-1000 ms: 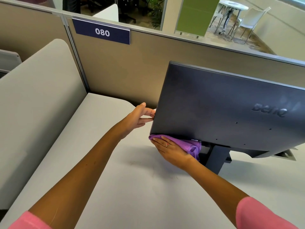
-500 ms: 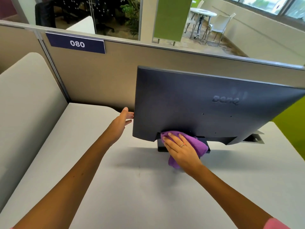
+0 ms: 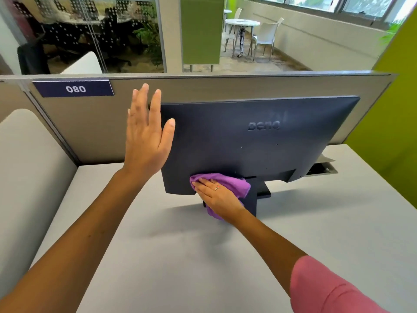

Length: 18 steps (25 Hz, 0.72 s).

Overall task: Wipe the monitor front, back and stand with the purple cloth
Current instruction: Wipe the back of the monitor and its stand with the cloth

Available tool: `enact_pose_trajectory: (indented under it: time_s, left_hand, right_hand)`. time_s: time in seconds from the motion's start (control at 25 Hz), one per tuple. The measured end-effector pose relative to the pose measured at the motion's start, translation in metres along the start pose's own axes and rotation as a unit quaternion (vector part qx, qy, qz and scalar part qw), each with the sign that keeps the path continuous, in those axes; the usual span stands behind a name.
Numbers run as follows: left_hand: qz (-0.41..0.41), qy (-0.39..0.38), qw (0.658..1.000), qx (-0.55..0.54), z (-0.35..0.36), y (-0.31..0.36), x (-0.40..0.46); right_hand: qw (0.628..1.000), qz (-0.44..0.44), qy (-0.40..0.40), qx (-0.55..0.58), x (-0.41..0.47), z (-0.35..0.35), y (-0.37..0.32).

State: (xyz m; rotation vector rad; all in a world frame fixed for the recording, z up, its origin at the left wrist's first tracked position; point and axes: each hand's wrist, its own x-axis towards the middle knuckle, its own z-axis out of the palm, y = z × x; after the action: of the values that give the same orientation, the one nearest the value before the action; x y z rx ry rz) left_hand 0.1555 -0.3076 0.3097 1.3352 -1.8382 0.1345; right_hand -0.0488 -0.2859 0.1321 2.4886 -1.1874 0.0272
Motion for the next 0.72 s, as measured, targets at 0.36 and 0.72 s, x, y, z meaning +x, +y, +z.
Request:
enact_pose_trajectory:
  time_s: [0.36, 0.72]
  left_hand:
    - [0.078, -0.092, 0.988, 0.093, 0.009, 0.028, 0.031]
    - [0.125, -0.111, 0.967, 0.191, 0.043, 0.034, 0.034]
  right_hand:
    - [0.945, 0.235, 0.163, 0.159, -0.069, 0.029, 0.024]
    - [0.741, 0.501, 0.163, 0.416, -0.075, 0.038, 0.014]
